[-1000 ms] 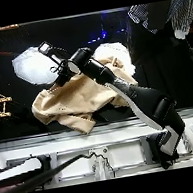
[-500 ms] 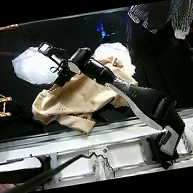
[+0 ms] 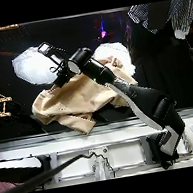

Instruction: Fold the clothes and pants, and hang the long-sleeved shirts on hangers.

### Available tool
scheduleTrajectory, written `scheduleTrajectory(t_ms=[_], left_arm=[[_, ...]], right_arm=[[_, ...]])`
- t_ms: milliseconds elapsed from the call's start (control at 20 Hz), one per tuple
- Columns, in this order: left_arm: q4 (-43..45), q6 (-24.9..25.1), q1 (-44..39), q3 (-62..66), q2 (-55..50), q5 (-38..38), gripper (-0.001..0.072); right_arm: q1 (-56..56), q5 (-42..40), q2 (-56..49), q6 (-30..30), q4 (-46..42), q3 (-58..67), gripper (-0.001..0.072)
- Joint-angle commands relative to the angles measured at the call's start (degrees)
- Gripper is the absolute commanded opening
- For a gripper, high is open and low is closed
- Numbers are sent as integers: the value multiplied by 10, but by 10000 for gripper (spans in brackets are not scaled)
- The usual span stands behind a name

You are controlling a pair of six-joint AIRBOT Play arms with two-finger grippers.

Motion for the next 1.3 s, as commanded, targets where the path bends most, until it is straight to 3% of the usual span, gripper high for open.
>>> scheduleTrajectory(t_ms=[0,300,750,900,1100,1250], left_arm=[[2,1,-5,1,5,0,18],[2,1,-56,1,83,-5,16],[-43,-30,-171,1,332,-20,15],[-89,-35,-221,1,417,-70,15],[-162,-34,-298,-9,521,-196,14],[-220,-33,-352,-54,633,-229,13]], right_arm=[[0,1,0,0,2,0,31],[0,9,0,1,6,0,31],[1,16,0,1,31,0,31],[0,17,0,1,30,0,31],[-1,5,0,1,15,0,31],[-1,4,0,1,5,0,31]])
